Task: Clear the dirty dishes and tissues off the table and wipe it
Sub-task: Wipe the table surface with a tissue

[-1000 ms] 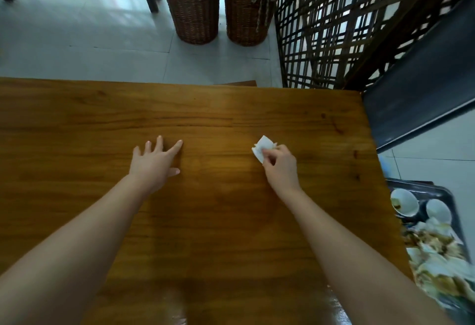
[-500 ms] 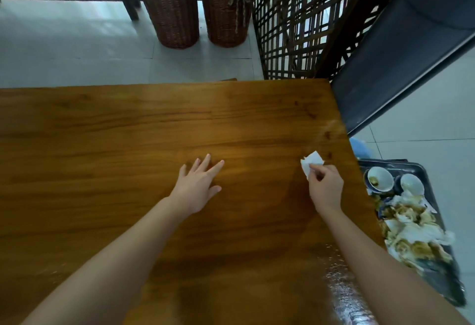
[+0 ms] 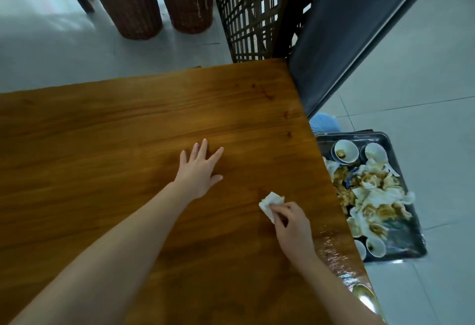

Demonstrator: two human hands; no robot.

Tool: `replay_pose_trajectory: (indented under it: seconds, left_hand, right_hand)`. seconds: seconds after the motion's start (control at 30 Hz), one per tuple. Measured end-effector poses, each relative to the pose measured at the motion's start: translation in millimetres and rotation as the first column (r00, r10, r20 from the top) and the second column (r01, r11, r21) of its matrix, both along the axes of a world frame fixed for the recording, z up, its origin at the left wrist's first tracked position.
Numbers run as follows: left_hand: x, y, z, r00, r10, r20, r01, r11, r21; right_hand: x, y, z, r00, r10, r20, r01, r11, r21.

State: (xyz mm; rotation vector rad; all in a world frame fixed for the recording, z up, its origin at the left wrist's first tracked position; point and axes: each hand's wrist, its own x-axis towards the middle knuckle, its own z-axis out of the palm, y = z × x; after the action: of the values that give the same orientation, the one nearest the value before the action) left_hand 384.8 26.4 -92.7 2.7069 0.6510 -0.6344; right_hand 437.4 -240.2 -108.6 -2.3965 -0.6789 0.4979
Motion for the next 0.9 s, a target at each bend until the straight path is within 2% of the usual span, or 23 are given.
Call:
replay_pose_trajectory:
  seconds: [0.17, 0.33, 0.47, 0.57, 0.73, 0.9]
  left_hand:
    - [21.9, 1.7, 3.4, 0.999, 0.023, -0.029, -0.023, 1.0, 0.021]
    - [32.6, 12.4, -1.0, 0.995, 0.056, -0.078, -0.053, 0.998, 0.037]
    - [38.8, 23.5, -4.9, 0.991, 0.098, -0.087, -0.094, 0.995, 0.044]
    - [48.1, 31.0, -6.8, 0.99, 0.108, -0.086, -0.104, 0.994, 0.042]
    - [67.1, 38.3, -7.4, 0.99, 0.12, -0.073, -0.116, 0.992, 0.05]
    - [82.9, 41.4, -5.0, 0.995, 0.091, -0.034, -0.09, 0.995, 0.032]
  right_hand:
    - [18.5, -0.2, 4.9, 0.996, 0.09, -0.026, -0.087, 0.992, 0.088]
    - [90.3, 6.4, 6.7, 0.982, -0.188, 0.005, 0.188, 0.981, 0.058]
    - [144.2, 17.7, 12.4, 0.958, -0.276, 0.08, 0.276, 0.961, 0.01]
    - [135.9, 18.9, 11.8, 0.965, -0.245, 0.098, 0.248, 0.969, -0.019]
    - [74.5, 8.0, 6.2, 0.995, -0.095, 0.034, 0.094, 0.995, 0.046]
    - [94.0, 21.7, 4.4, 0.997, -0.075, -0.002, 0.075, 0.997, 0.028]
